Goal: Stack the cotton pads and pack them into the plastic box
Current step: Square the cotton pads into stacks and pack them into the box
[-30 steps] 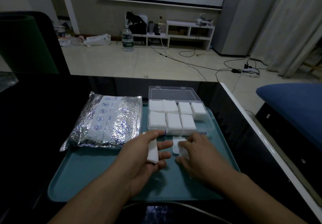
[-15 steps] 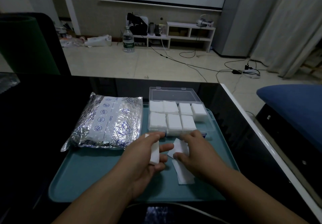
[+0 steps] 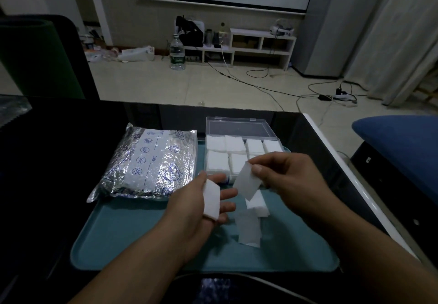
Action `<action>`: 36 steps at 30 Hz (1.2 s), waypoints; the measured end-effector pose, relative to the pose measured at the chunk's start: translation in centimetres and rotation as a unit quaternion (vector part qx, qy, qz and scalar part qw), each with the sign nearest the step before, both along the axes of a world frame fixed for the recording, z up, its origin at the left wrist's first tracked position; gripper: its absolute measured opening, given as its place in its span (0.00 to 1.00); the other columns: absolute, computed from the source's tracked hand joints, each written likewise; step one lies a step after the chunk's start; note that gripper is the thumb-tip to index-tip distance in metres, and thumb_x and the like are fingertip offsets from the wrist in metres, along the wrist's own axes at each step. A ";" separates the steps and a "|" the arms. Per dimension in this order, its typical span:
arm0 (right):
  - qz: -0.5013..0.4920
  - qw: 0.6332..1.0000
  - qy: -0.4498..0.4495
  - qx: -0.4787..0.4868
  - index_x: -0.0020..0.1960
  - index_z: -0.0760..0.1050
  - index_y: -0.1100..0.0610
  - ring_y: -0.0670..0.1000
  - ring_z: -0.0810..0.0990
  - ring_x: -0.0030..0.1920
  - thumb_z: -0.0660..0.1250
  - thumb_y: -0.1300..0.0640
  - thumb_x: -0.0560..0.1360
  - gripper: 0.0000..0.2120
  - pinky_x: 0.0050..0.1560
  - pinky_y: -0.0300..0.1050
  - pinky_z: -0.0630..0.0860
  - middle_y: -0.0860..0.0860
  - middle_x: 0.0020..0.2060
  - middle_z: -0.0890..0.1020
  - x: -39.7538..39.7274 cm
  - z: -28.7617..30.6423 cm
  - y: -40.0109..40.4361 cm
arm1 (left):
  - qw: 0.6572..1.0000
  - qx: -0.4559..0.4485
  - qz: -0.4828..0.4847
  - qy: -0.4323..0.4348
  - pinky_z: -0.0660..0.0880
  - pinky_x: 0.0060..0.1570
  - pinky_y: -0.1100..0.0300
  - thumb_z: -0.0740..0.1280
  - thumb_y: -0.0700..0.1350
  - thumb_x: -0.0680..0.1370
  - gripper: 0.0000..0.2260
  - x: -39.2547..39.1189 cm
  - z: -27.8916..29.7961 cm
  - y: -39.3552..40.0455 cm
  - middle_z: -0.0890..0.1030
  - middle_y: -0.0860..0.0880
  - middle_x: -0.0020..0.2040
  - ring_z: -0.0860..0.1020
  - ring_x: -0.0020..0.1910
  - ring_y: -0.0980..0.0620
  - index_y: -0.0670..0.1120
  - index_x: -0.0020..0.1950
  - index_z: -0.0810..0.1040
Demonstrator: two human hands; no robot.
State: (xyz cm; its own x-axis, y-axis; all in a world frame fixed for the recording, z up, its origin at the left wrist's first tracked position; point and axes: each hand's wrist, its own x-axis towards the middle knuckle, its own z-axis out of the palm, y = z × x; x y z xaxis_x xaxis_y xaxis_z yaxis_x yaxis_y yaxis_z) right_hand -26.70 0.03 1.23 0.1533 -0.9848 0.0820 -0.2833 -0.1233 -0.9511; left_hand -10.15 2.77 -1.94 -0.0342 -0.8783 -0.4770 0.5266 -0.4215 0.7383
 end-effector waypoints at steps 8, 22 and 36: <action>0.060 0.996 -0.043 0.057 0.46 0.82 0.57 0.44 0.75 0.33 0.66 0.64 0.76 0.07 0.33 0.36 0.72 0.53 0.38 0.84 0.1 0.7 0.5 | 0.999 -0.006 -0.003 -0.035 0.67 0.29 0.59 0.51 0.55 0.84 0.23 -0.4 0.3 0.3 0.84 0.40 0.45 0.76 0.31 0.48 0.42 0.60 0.79; 0.014 0.965 0.202 -0.169 0.55 0.78 0.47 0.38 0.73 0.55 0.71 0.49 0.73 0.11 0.55 0.33 0.71 0.31 0.46 0.73 2.9 -2.1 2.3 | 0.996 0.037 0.023 0.080 0.75 0.33 0.55 0.57 0.52 0.83 0.18 -0.9 1.1 0.7 0.81 0.41 0.37 0.78 0.29 0.47 0.39 0.59 0.76; 0.157 0.932 0.263 -0.193 0.63 0.71 0.48 0.41 0.72 0.54 0.73 0.47 0.70 0.23 0.55 0.37 0.71 0.42 0.52 0.75 2.5 -2.0 2.8 | 0.995 -0.069 -0.070 0.007 0.71 0.39 0.53 0.62 0.55 0.80 0.22 -0.9 0.5 1.0 0.83 0.38 0.47 0.75 0.38 0.44 0.37 0.56 0.81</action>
State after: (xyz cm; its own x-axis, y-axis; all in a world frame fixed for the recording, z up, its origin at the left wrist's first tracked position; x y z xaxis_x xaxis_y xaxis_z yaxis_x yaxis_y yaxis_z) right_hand -24.24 2.80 -0.80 0.5471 -0.7978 0.2531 -0.5904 -0.5822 -0.5590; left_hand -11.04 3.81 -1.45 -0.1658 -0.9213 -0.3516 0.4803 -0.3868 0.7872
